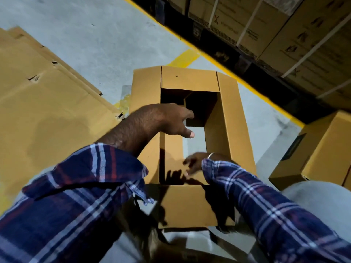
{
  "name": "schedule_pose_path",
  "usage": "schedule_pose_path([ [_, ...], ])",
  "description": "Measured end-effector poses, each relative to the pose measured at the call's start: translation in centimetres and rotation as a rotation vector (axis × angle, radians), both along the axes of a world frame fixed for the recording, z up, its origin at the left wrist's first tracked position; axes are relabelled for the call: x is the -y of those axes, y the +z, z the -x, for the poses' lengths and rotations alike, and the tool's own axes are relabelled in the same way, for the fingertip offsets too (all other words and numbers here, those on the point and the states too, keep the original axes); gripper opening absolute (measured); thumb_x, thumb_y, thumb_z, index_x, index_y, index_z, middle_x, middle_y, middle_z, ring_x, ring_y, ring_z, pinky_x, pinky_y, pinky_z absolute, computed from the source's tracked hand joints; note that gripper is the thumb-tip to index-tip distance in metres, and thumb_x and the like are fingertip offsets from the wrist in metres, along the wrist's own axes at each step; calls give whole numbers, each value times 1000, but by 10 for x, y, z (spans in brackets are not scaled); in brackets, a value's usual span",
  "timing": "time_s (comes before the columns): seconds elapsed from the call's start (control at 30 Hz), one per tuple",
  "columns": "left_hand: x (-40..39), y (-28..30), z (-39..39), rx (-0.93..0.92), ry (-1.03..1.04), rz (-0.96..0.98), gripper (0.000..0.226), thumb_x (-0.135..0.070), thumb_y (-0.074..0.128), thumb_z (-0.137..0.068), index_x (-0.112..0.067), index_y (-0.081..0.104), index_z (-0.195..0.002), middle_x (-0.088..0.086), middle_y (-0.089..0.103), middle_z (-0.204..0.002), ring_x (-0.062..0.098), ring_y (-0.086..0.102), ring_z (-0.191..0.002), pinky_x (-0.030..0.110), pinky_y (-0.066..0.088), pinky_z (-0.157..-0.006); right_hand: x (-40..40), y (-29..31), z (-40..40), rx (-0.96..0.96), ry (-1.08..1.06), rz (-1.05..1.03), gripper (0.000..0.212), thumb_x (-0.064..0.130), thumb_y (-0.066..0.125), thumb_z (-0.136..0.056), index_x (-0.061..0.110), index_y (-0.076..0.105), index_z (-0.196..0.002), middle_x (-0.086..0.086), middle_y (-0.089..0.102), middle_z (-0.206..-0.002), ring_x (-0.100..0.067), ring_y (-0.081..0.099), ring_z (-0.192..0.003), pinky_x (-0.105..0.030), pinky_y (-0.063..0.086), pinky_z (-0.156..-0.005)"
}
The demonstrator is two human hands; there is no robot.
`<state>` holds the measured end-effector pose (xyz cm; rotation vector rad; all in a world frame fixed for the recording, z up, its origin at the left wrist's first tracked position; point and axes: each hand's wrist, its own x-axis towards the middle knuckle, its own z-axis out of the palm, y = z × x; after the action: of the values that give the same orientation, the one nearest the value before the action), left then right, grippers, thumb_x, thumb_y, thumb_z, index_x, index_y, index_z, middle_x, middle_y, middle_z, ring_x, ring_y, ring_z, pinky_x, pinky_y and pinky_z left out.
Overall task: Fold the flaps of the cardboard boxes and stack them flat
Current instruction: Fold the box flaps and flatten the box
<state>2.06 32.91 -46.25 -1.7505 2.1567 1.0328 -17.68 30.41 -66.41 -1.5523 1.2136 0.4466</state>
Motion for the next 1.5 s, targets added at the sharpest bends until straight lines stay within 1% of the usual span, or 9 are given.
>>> schedule_pose_path([
  [0.13,12,3,-9,33,50,48,71,-52,62,-98,-20,36,-157,9,51,-151,28,52,-134,38,46,-102,49,3,-32,345,-438,166,14,9,75,-88,15,71,-100,3,70,-81,1,62,-68,-15,47,-65],
  [0.27,24,5,-22,34,79,64,66,-50,59,-100,-16,40,-152,12,56,-144,29,53,-130,37,47,-99,113,-1,-66,478,-891,42,37,-4,63,-94,-7,58,-130,-8,69,-83,-17,65,-70,-25,54,-69],
  [0.43,31,0,-28,62,65,70,69,-57,54,-99,-24,33,-157,7,53,-149,26,51,-133,43,47,-105,175,-19,-84,340,-1032,37,18,5,62,-96,18,64,-83,-13,67,-104,-36,59,-128,-49,47,-109],
  [0.6,33,-3,-43,-21,100,98,69,-58,54,-98,-36,28,-158,2,51,-153,22,51,-135,32,44,-100,221,-3,-99,580,-1422,42,15,-5,50,-95,0,63,-90,-12,57,-77,-21,64,-83,-35,59,-69],
  [0.7,34,-9,-45,3,126,95,69,-64,52,-96,-44,24,-157,4,50,-152,25,52,-135,44,49,-103,251,20,-109,659,-1286,461,19,1,51,-92,6,61,-107,-10,63,-86,-10,61,-70,-22,52,-63],
  [0.9,42,-13,-42,14,156,140,65,-65,48,-97,-41,30,-155,2,51,-150,25,54,-131,48,51,-100,302,33,-120,213,-473,976,60,8,59,-91,17,48,-149,-3,48,-151,-19,44,-136,-23,29,-112],
  [1.1,45,-16,-34,-80,131,168,58,-61,46,-100,-39,34,-153,-7,55,-145,18,52,-131,44,51,-100,340,10,-130,-228,77,984,59,33,73,-91,21,47,-142,-10,47,-143,-37,48,-129,-53,46,-104],
  [1.27,42,-30,-49,-73,94,83,61,-67,39,-99,-47,23,-154,-13,44,-156,14,45,-140,43,47,-107,347,-15,-141,-365,223,1003,33,27,65,-97,17,62,-128,-14,55,-131,-39,56,-122,-51,44,-98],
  [1.5,37,-45,-60,-31,119,47,47,-62,27,-92,-46,30,-136,-13,60,-128,17,61,-117,41,55,-90,349,-36,-139,-313,276,1238,31,1,48,-92,9,65,-115,-22,67,-113,-44,63,-104,-43,48,-78],
])
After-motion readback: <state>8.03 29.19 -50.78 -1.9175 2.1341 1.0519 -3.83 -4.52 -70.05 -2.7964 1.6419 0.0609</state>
